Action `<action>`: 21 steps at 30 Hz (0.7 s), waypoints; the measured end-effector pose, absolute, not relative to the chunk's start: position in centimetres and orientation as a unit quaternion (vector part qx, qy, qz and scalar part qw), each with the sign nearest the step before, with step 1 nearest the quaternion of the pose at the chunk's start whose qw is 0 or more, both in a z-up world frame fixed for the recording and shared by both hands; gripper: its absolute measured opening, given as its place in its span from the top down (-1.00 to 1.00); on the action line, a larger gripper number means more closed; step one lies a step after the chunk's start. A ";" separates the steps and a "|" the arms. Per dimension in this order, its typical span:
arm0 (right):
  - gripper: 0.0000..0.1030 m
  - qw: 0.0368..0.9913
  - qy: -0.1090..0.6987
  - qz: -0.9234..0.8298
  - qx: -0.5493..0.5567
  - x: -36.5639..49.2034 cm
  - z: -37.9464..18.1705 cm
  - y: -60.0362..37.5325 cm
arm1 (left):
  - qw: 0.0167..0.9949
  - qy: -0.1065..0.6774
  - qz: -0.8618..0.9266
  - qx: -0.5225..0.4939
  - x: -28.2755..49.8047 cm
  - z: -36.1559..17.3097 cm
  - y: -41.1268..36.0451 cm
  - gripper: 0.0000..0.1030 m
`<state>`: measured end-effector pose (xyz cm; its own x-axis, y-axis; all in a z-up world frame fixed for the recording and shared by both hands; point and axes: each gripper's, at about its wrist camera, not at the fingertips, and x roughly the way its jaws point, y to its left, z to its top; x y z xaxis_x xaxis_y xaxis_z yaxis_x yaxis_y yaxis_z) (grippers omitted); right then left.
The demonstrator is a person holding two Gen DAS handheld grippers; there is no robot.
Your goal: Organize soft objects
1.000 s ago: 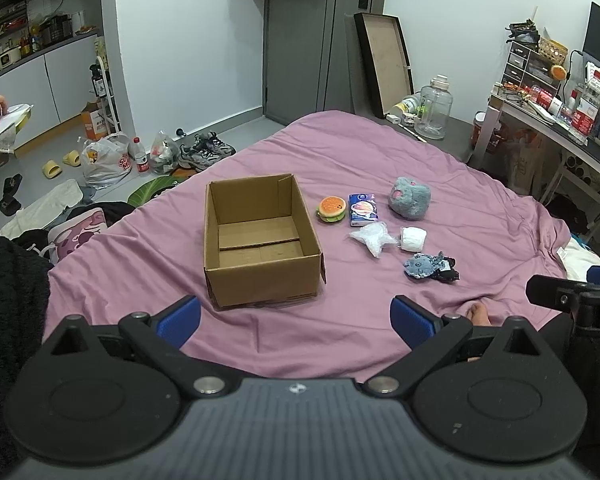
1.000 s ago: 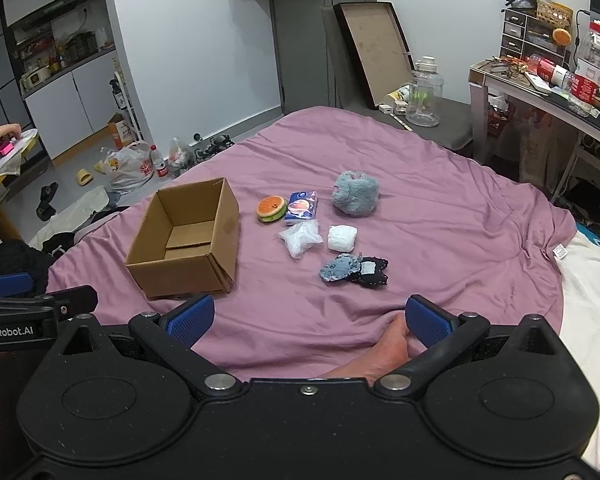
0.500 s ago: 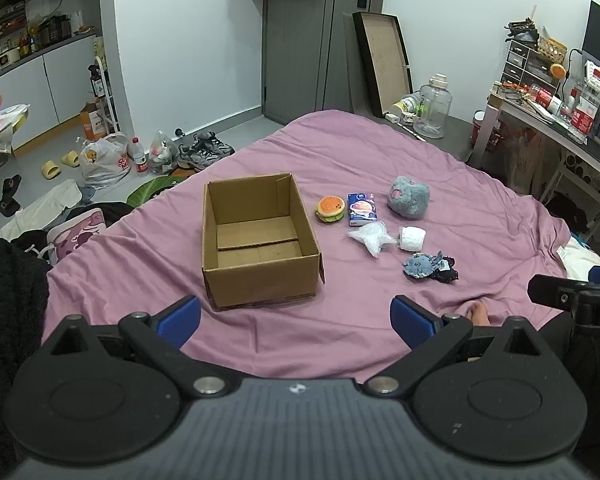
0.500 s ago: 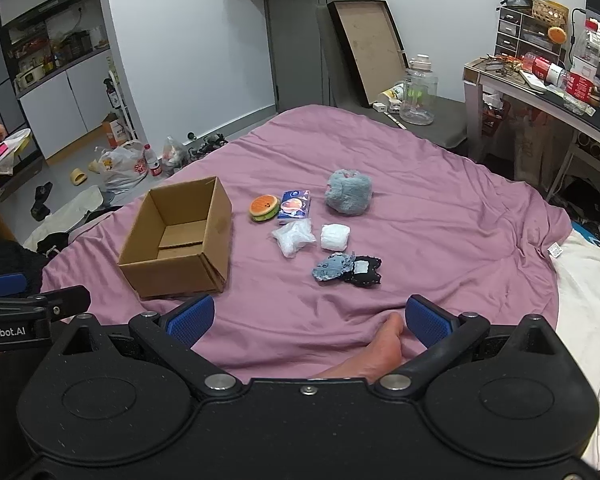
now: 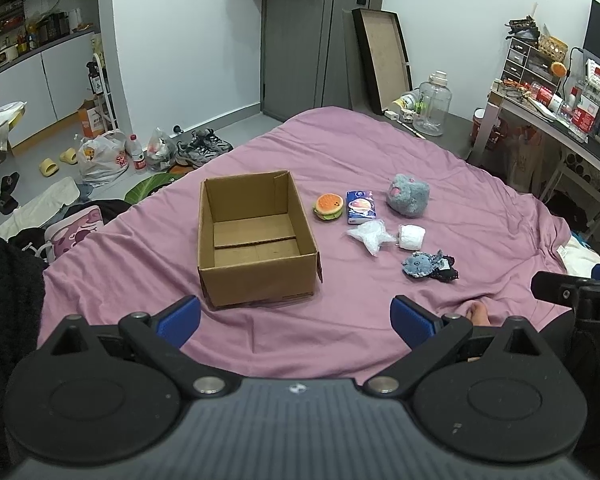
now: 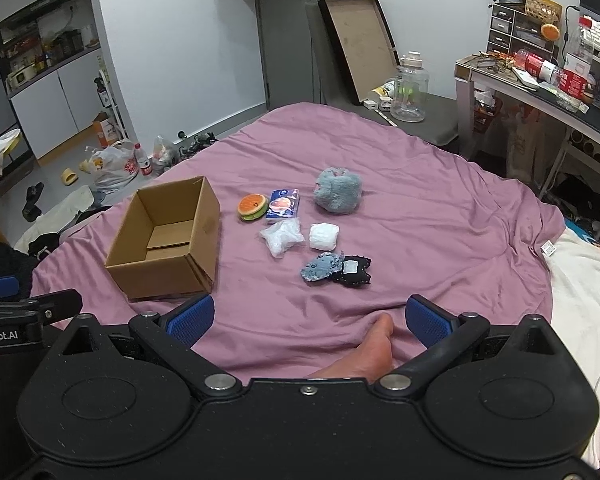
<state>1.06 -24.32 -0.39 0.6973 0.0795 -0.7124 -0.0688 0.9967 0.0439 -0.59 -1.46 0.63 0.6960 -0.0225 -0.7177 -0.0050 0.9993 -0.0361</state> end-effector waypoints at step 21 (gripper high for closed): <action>-1.00 0.926 0.374 0.049 0.025 2.1 -1.4 -25.2 | 0.920 0.390 0.003 -0.028 0.3 -0.3 -1.2 -0.95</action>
<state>2.09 -25.19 -1.40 0.7147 0.1101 -0.6907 -0.0729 0.9939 0.0830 0.29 -1.16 -0.30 0.6951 -0.0168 -0.7187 -0.0272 0.9984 -0.0497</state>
